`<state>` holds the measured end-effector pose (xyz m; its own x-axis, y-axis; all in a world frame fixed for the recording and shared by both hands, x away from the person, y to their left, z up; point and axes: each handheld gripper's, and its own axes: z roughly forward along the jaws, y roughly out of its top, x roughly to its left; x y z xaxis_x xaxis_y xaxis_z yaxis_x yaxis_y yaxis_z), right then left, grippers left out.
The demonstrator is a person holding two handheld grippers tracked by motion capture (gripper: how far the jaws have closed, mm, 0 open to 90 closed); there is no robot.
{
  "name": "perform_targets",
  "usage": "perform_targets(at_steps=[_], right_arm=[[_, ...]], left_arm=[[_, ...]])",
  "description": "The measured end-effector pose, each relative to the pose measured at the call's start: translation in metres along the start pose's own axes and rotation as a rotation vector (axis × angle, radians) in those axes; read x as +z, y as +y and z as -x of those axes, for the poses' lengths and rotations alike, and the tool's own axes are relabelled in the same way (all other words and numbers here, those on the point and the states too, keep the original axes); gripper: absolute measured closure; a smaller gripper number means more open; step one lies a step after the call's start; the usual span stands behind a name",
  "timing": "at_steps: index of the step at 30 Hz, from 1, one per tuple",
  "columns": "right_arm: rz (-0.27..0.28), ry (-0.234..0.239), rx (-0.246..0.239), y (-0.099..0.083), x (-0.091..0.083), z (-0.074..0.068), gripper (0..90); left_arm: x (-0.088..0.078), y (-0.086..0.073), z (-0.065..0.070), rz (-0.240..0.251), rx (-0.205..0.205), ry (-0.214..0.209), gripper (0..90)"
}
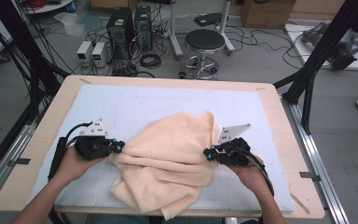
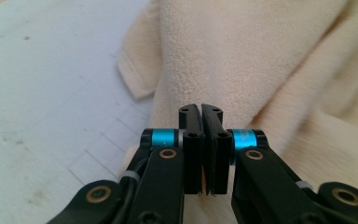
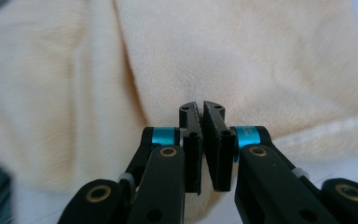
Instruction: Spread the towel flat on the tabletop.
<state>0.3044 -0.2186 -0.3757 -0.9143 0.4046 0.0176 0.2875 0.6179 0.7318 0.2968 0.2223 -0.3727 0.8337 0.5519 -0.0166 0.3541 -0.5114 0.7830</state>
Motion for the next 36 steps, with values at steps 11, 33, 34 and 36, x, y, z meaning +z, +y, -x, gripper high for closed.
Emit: perform_targets(at_steps=[11, 33, 34, 36], right_arm=[[0.015, -0.01, -0.06, 0.001, -0.027, -0.033, 67.4], [-0.159, -0.09, 0.114, -0.037, 0.035, 0.054, 71.5], [-0.168, -0.086, 0.102, -0.036, 0.035, 0.054, 81.2], [-0.172, -0.076, 0.096, -0.034, 0.036, 0.052, 82.7]], left_arm=[[-0.022, 0.018, 0.021, 0.119, 0.055, -0.066, 75.3], [0.104, 0.014, -0.033, -0.17, -0.045, -0.098, 82.1], [0.102, 0.014, -0.032, -0.18, -0.037, -0.094, 83.6], [0.097, 0.015, -0.029, -0.19, -0.035, -0.088, 84.4]])
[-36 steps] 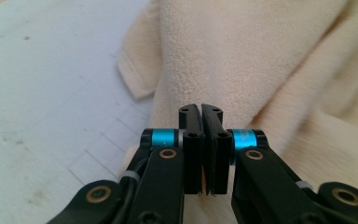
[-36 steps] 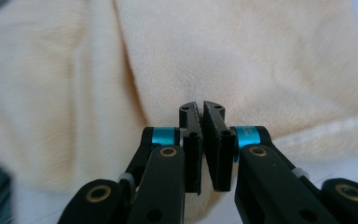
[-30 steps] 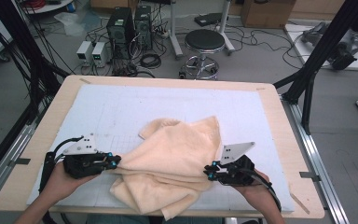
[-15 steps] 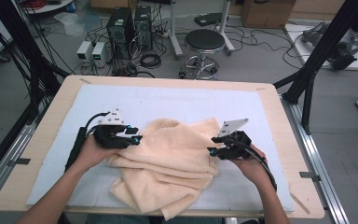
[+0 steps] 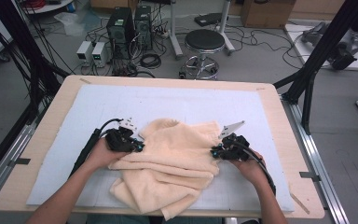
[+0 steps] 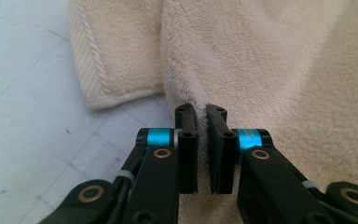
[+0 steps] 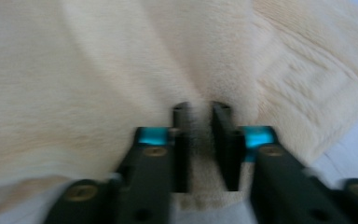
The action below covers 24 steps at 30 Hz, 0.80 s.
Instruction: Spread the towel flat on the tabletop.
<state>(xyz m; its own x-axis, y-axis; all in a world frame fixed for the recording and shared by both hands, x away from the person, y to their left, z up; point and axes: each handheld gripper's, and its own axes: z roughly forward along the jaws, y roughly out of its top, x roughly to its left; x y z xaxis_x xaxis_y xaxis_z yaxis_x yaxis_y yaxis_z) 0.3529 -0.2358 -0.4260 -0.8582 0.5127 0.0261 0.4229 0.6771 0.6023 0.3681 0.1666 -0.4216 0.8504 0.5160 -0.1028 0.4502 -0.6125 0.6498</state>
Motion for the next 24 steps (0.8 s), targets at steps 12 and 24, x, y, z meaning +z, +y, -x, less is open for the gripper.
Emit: perform_targets(at_steps=[12, 24], right_arm=[[0.204, -0.016, -0.035, 0.061, -0.031, -0.001, 84.7], [0.168, 0.078, -0.187, 0.036, -0.057, -0.078, 84.6]], left_arm=[[-0.088, 0.014, -0.024, 0.271, -0.096, 0.154, 85.5], [-0.118, -0.05, 0.064, 0.204, 0.054, 0.148, 85.3]])
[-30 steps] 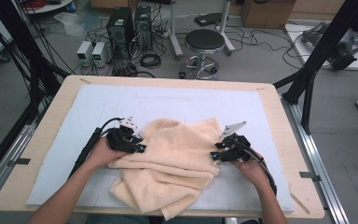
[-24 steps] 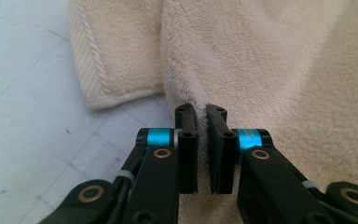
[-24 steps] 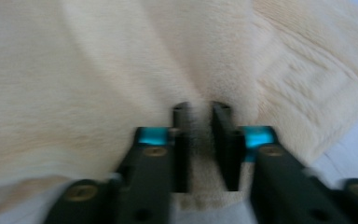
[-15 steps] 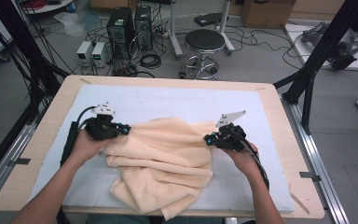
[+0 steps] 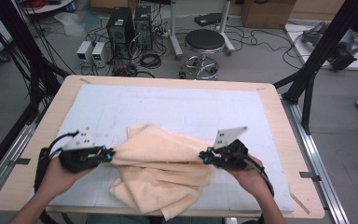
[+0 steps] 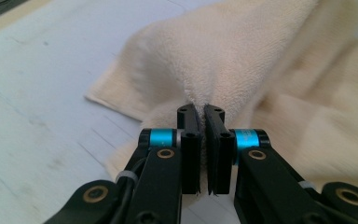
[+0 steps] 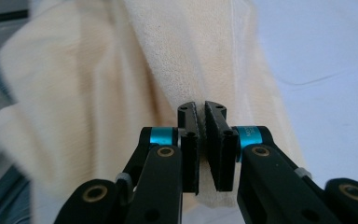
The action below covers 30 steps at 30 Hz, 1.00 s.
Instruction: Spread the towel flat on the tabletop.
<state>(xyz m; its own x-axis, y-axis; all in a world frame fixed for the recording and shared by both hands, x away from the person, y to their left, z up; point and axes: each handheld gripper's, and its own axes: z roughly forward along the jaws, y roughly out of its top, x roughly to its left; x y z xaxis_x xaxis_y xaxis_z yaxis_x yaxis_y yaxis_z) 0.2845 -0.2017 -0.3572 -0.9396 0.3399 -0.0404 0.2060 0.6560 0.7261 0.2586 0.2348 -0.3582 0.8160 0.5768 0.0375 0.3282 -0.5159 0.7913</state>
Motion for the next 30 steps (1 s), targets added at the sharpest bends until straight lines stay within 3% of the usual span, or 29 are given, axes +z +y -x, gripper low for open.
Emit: perform_targets(at_steps=[1, 2, 3, 6, 7, 8, 10, 12, 14, 17, 18, 19, 20, 21, 24, 25, 26, 27, 30], right_arm=[[0.0, 0.0, 0.0, 0.0, 0.0, 0.0, 84.6], [0.011, 0.013, -0.004, -0.003, -0.001, -0.009, 84.5], [0.014, 0.034, -0.018, -0.008, -0.004, -0.026, 84.6], [0.008, 0.068, -0.012, -0.015, -0.002, -0.037, 84.0], [-0.037, 0.103, -0.014, -0.021, 0.007, -0.046, 81.8], [-0.056, 0.109, -0.015, -0.022, 0.01, -0.048, 78.8], [-0.051, 0.118, -0.01, -0.022, 0.011, -0.047, 74.8], [-0.007, 0.121, 0.005, -0.016, 0.006, -0.042, 69.3], [0.031, 0.095, 0.006, -0.006, -0.001, -0.034, 66.2], [0.039, 0.024, 0.009, 0.004, -0.007, -0.015, 63.6], [0.034, -0.011, 0.02, 0.006, -0.005, -0.001, 62.5], [0.034, -0.011, 0.02, 0.006, -0.005, -0.001, 62.5], [0.028, -0.044, 0.049, 0.004, -0.001, 0.013, 61.7], [0.028, -0.044, 0.049, 0.004, -0.001, 0.013, 61.7], [0.023, -0.068, 0.1, -0.003, 0.008, 0.027, 60.3], [0.022, -0.062, 0.12, -0.008, 0.014, 0.031, 59.6], [-0.015, -0.051, 0.152, -0.015, 0.023, 0.033, 56.3], [-0.015, -0.051, 0.152, -0.015, 0.023, 0.033, 56.3], [-0.023, -0.033, 0.182, -0.027, 0.029, 0.035, 51.2]], left_arm=[[-0.005, -0.007, 0.008, 0.002, 0.0, -0.007, 85.3], [-0.01, -0.013, 0.016, 0.006, -0.003, -0.014, 85.3], [-0.014, -0.019, 0.024, 0.01, -0.01, -0.029, 85.2], [-0.017, -0.036, 0.039, -0.049, -0.01, -0.083, 84.4], [-0.016, -0.039, 0.04, -0.063, -0.009, -0.098, 83.0], [-0.014, -0.042, 0.039, -0.078, -0.004, -0.116, 80.6], [-0.016, -0.042, 0.032, -0.075, -0.024, -0.117, 77.7], [-0.02, -0.035, 0.025, -0.043, -0.033, -0.101, 70.4], [-0.024, -0.026, 0.018, -0.011, -0.023, -0.09, 67.3], [-0.026, -0.009, 0.006, 0.035, 0.007, -0.058, 62.6], [-0.024, -0.002, 0.0, 0.051, 0.013, -0.042, 61.4], [-0.02, 0.003, -0.006, 0.067, 0.012, -0.028, 61.4], [-0.015, 0.006, -0.011, 0.074, 0.015, -0.009, 60.2], [-0.01, 0.009, -0.016, 0.07, 0.023, 0.008, 60.2], [0.017, 0.014, -0.036, 0.075, -0.012, 0.039, 60.1], [0.026, 0.014, -0.041, 0.07, -0.026, 0.037, 59.9], [0.041, 0.015, -0.047, 0.058, -0.047, 0.006, 57.3], [0.041, 0.015, -0.047, 0.058, -0.047, 0.006, 56.2], [0.059, 0.013, -0.046, 0.041, -0.039, -0.061, 49.2]])
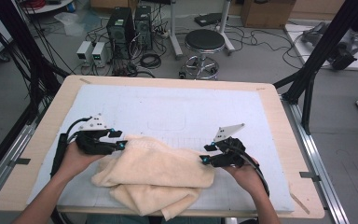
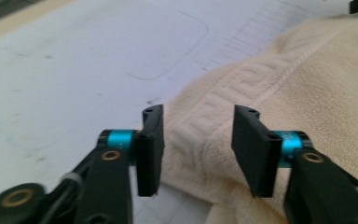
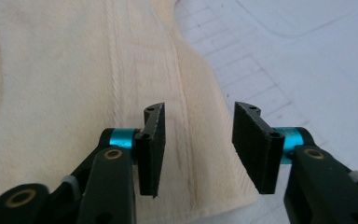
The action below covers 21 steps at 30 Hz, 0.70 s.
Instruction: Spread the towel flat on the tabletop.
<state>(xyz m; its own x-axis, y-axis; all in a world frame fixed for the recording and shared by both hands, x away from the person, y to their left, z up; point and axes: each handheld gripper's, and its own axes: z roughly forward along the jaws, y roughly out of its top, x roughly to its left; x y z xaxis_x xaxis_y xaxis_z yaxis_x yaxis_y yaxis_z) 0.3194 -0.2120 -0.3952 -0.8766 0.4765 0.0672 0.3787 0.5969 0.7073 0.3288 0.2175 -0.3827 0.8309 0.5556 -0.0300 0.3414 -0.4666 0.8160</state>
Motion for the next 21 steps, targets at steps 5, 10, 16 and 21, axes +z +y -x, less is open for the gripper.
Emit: perform_targets(at_steps=[5, 10, 16, 21], right_arm=[[-0.021, 0.049, 0.099, -0.023, 0.008, 0.008, 49.4], [-0.067, 0.056, 0.065, -0.026, 0.025, -0.003, 63.2], [-0.07, 0.031, 0.02, -0.024, 0.02, -0.007, 82.3], [-0.071, 0.013, -0.004, -0.018, 0.013, -0.007, 85.4]], left_arm=[[0.024, -0.008, 0.009, -0.122, 0.009, -0.122, 49.3], [0.039, -0.026, 0.017, -0.168, -0.059, -0.182, 64.0], [0.032, -0.027, 0.018, -0.128, -0.048, -0.124, 76.4], [0.025, -0.021, 0.016, -0.115, -0.043, -0.084, 80.9]])
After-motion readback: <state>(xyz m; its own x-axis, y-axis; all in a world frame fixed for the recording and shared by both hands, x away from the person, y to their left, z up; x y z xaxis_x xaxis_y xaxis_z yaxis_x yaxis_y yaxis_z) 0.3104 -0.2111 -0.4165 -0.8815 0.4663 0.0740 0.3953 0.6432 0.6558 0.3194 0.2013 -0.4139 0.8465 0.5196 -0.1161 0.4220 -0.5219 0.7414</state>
